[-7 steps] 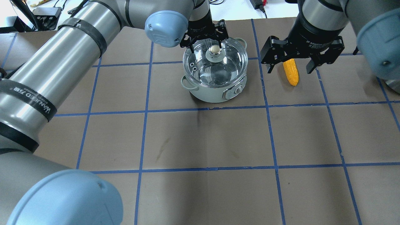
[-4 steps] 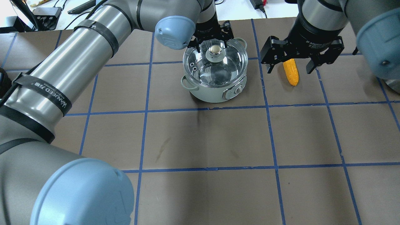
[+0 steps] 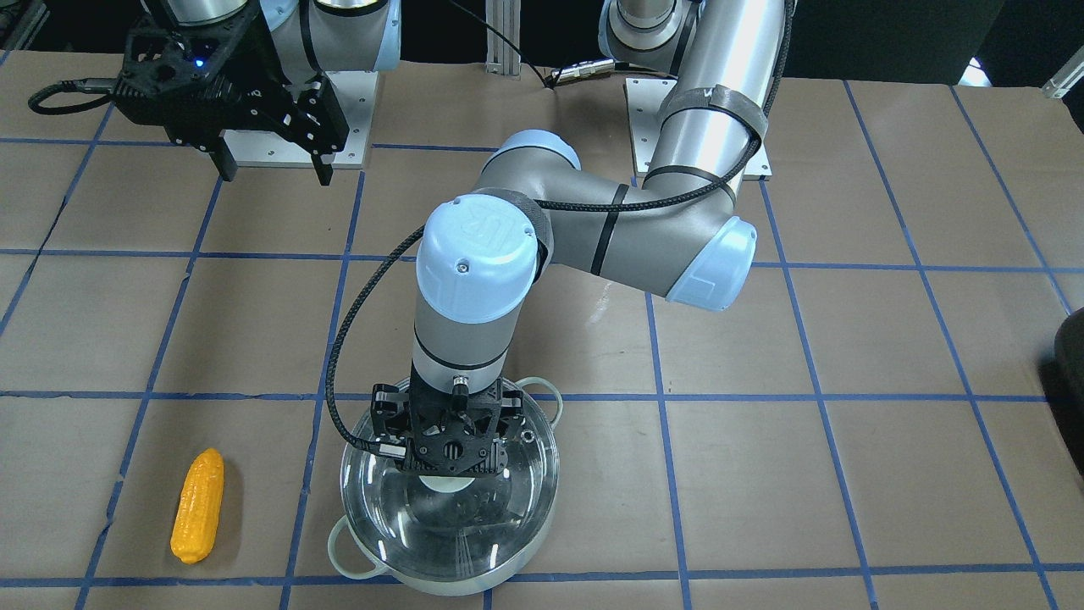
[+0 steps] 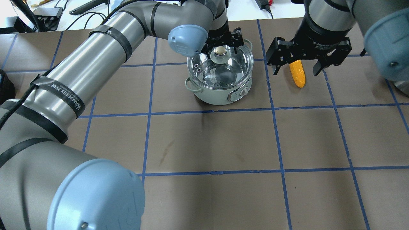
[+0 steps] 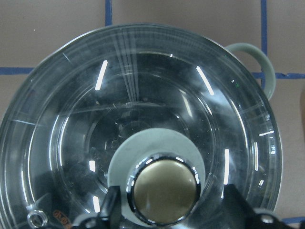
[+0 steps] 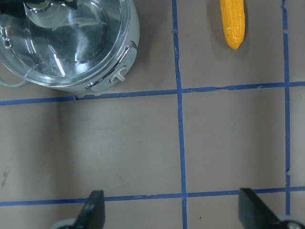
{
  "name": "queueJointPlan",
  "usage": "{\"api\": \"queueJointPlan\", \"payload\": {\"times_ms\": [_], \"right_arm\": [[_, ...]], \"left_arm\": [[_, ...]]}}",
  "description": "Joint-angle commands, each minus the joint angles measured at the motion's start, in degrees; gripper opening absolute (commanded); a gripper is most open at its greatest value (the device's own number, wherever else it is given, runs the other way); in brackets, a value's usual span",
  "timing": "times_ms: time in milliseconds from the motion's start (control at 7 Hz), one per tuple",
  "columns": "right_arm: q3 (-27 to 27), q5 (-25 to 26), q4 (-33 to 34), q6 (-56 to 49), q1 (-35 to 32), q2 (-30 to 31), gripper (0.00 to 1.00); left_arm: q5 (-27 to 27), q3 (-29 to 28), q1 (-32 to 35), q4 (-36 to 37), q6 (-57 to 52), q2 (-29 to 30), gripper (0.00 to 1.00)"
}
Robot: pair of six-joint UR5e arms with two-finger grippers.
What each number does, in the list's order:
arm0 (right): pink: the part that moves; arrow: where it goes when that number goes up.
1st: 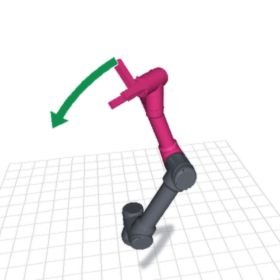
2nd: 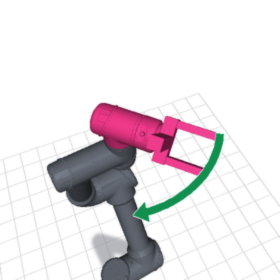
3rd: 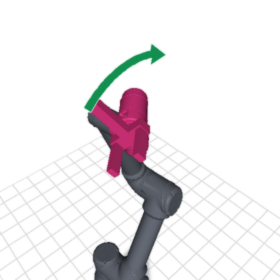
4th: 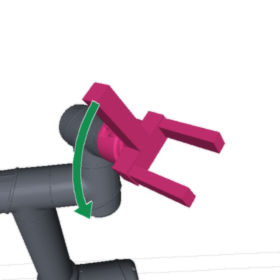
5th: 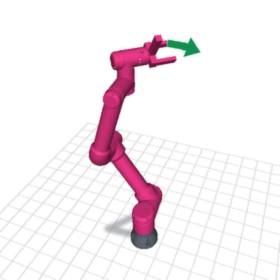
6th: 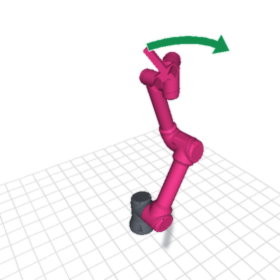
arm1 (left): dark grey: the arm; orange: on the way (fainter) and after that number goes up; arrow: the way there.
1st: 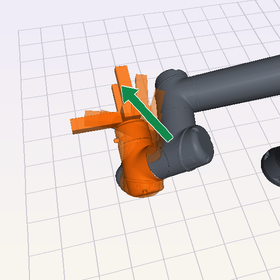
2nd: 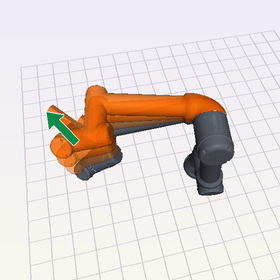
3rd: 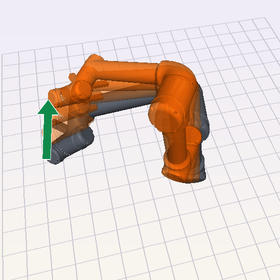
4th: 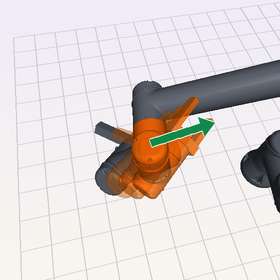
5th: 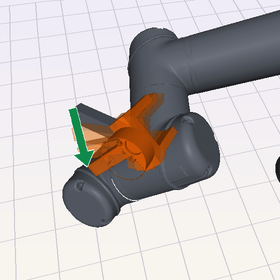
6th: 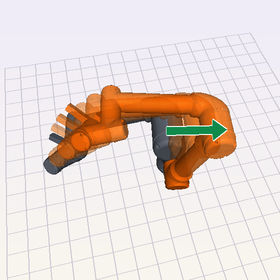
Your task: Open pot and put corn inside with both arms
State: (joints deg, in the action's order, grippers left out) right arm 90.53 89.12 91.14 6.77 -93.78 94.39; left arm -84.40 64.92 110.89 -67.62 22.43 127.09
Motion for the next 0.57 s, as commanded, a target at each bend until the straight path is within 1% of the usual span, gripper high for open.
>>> {"api": "queueJointPlan", "payload": {"times_ms": [0,286,429], "right_arm": [[-0.09,0.09,0.0,0.0,0.0,0.0,1.0],[-0.35,0.09,-0.18,-0.61,0.0,-0.35,1.0],[-1.14,0.09,-2.09,-1.05,0.87,-3.31,1.0]], "left_arm": [[-0.06,-0.23,0.03,0.03,-0.19,-0.52,0.22],[-0.15,-0.58,-0.06,-0.15,-0.19,-2.27,0.21],[-0.76,-0.58,-0.32,-0.76,-0.28,-4.55,0.21]]}}
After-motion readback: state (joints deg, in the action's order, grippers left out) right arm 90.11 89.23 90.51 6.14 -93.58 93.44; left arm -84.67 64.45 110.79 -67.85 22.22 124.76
